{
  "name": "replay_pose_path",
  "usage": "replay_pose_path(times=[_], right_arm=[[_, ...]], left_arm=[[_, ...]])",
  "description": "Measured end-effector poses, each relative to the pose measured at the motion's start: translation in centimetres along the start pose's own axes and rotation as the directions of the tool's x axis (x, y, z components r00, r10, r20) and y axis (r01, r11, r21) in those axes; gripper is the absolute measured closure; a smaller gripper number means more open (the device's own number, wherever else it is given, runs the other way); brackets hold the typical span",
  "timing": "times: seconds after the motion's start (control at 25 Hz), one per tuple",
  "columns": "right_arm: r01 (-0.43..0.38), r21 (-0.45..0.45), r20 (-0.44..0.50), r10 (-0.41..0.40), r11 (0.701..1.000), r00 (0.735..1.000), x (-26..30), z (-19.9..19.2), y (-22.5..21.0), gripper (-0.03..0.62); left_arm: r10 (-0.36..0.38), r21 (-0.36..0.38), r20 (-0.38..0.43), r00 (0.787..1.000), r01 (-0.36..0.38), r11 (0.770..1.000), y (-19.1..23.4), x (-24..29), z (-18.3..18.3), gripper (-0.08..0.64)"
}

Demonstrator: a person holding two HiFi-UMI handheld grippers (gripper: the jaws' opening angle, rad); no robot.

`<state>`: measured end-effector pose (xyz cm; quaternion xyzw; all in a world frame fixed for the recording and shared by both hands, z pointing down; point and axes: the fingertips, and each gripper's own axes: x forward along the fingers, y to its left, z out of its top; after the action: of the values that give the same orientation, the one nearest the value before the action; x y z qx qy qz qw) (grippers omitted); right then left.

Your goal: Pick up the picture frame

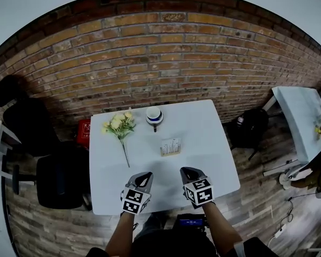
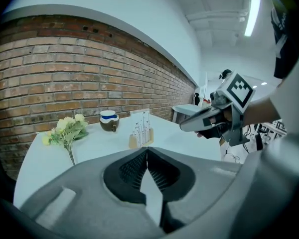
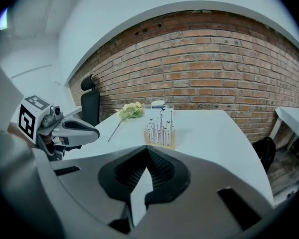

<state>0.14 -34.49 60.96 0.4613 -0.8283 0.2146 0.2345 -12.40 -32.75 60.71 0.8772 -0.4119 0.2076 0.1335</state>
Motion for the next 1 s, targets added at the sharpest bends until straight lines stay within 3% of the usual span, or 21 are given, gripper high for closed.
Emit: replay_pose_path(times=[0.24, 1.0], right_arm=[[0.026, 0.02, -0.015, -0.026, 0.999, 1.0, 0.9, 0.3, -1.1, 0.583], [-0.061, -0.041, -0.022, 0.06, 0.997, 0.998, 1.7, 1.8, -3.7, 0.584]], left_arm=[[-0.023, -0.007, -0.009, 1.0, 0.023, 1.0, 1.2, 1.6, 0.2, 0.548], [0.062, -0.012, -0.01, 0.998, -0.062, 0.998, 0.3, 3.1, 2.4, 0.548]])
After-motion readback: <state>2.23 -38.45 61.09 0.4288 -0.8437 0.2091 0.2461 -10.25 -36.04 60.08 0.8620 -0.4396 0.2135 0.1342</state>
